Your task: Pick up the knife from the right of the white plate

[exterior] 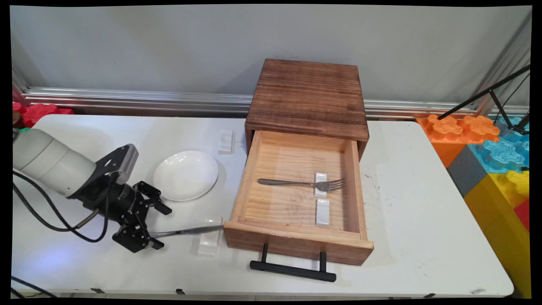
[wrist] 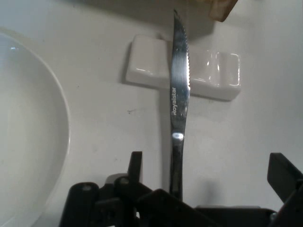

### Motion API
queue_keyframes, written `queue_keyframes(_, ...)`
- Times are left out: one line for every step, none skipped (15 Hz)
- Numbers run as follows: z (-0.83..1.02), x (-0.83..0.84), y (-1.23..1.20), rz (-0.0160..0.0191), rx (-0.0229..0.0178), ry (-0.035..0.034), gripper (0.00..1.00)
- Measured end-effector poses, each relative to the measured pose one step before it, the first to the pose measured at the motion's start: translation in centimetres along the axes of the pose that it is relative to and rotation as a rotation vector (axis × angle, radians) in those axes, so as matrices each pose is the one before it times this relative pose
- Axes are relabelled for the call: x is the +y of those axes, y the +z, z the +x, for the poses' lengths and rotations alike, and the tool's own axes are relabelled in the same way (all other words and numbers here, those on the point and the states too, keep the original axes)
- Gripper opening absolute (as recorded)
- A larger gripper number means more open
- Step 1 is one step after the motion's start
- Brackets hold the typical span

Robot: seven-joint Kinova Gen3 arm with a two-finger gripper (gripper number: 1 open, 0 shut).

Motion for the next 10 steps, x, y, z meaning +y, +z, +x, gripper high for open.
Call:
queue_keyframes(-0.274, -0.125, 0.146, 0.00092, 0.0028, 0.00519, 1.0)
queue_keyframes(-0.196, -0.097, 0.1, 0.00122, 0.00222, 0.00408, 1.0)
queue_keyframes(-0.186, -0.112, 0.088, 0.0012, 0.00136, 0.00404, 1.0)
queue_keyframes(-0.285, -0.145, 0.065, 0.00213, 0.00036, 0.00507, 1.0)
queue_keyframes(-0.198, -0.061, 0.028, 0.00039, -0.00088, 0.00321, 1.0)
queue_keyframes(-0.262, -0.067, 0.036, -0.0009, -0.00166, 0.00476, 1.0)
queue_keyframes(-0.262, -0.056, 0.054, -0.00077, -0.00145, 0.00644, 1.0)
queue_keyframes(-0.151, -0.03, 0.042, 0.00022, -0.00079, 0.00366, 1.0)
queue_keyframes(-0.183, -0.097, 0.11, 0.0008, -0.00145, 0.00605, 1.0)
queue_keyframes(-0.138, -0.081, 0.135, 0.00057, -0.00186, 0.00491, 1.0)
